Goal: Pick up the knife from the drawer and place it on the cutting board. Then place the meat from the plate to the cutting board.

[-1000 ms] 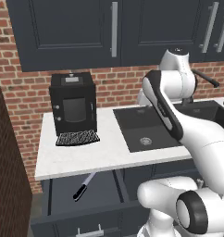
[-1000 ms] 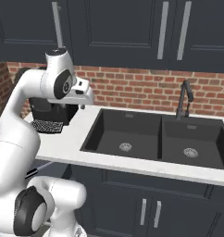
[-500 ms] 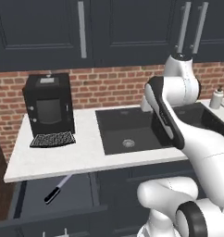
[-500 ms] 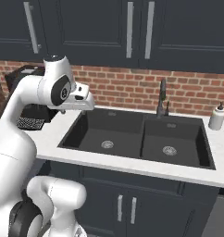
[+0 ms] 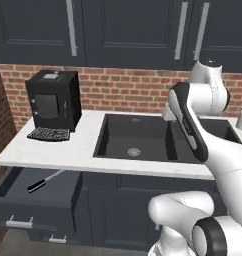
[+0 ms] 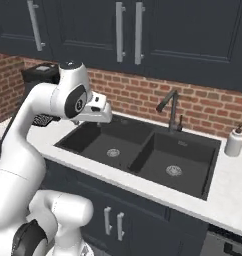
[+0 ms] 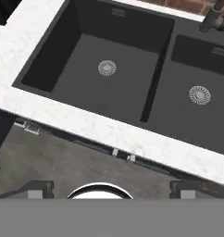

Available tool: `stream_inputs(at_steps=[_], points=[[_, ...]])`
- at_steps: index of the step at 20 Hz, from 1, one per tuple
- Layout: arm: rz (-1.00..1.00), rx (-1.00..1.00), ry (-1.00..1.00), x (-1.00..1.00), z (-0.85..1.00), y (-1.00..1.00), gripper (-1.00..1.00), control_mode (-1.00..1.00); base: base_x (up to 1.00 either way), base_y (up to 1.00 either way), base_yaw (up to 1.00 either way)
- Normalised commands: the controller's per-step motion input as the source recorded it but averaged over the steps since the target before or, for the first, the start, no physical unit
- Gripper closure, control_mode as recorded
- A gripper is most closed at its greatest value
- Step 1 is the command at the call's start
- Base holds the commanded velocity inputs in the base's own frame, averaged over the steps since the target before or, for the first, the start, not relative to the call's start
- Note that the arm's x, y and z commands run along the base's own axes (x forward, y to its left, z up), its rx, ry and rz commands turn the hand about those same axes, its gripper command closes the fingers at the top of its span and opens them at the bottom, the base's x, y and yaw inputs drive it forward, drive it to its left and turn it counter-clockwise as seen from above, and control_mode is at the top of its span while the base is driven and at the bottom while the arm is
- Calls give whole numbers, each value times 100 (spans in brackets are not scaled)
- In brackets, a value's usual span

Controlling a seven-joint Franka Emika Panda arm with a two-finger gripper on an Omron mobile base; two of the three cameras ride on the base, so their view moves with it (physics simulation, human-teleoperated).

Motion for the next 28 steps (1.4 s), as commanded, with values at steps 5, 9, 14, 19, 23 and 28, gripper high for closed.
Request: stream_inputs(at_steps=[5,9,14,19,23,28], points=[[0,0,0,0,0,0,-100,100,0,0,93],[0,0,0,0,0,0,-100,100,0,0,97],[0,0,0,0,0,0,-100,100,0,-2,95],[0,0,0,0,0,0,-100,100,4,-27,81],[0,0,0,0,0,0,-100,100,19,-32,33],[0,0,0,0,0,0,-100,100,10,-60,17]])
